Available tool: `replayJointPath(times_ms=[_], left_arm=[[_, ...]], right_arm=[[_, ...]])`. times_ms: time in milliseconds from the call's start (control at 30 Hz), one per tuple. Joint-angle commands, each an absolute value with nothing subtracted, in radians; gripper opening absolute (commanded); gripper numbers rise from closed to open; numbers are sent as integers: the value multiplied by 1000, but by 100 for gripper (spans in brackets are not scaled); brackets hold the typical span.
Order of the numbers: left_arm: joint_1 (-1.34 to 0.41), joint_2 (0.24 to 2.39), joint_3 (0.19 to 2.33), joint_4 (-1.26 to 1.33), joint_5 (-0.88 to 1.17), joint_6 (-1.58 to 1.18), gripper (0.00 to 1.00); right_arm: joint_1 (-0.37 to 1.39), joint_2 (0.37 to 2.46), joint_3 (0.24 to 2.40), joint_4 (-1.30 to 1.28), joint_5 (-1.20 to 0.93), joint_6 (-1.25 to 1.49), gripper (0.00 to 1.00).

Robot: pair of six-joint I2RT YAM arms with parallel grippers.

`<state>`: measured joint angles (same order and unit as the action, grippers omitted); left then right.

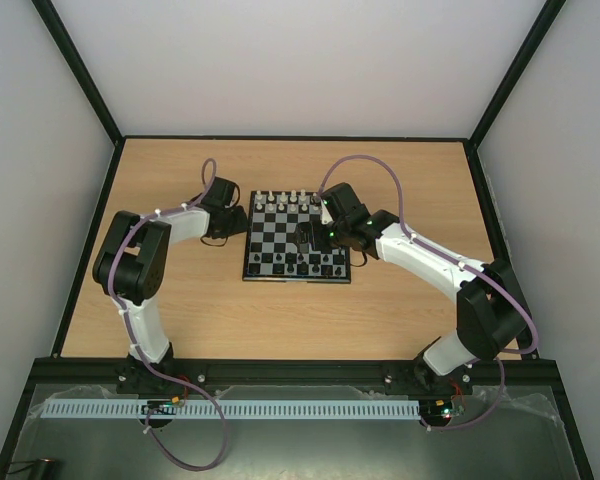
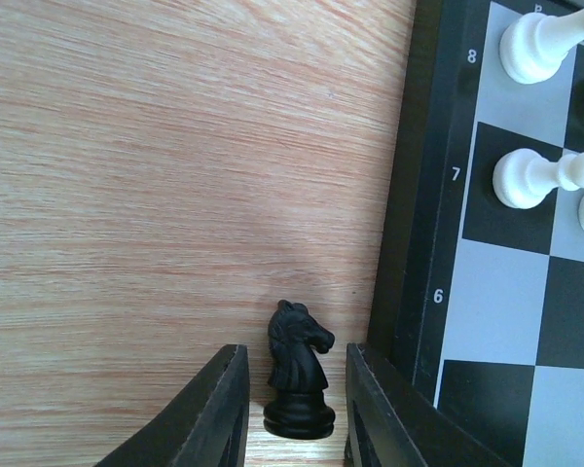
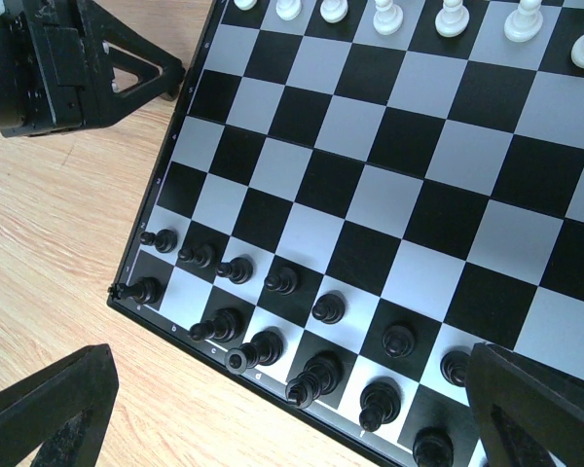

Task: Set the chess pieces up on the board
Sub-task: Pick up the chess piece at the center of the board.

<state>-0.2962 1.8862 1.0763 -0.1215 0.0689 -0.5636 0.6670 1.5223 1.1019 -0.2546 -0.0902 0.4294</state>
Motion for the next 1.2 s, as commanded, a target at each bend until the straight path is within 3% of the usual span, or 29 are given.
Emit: replayJointPath(times_ms=[0,500,933,1167], left_arm=[[-300,1876,1048,-172,52,-545,30],[-333,1869,1034,-199,-7,-528,28],[-346,1875,1052,-215,-42,-514,13],[-353,1805,1031,-215,-22,-499,12]], right_arm=[[672,1524,1098,-253,-98,420,99],[672,1519,1097,-251,-101,421,99],[672,1521,1096,-251,-100,420,98],[672,1524,1096,-250,-100,422,99]])
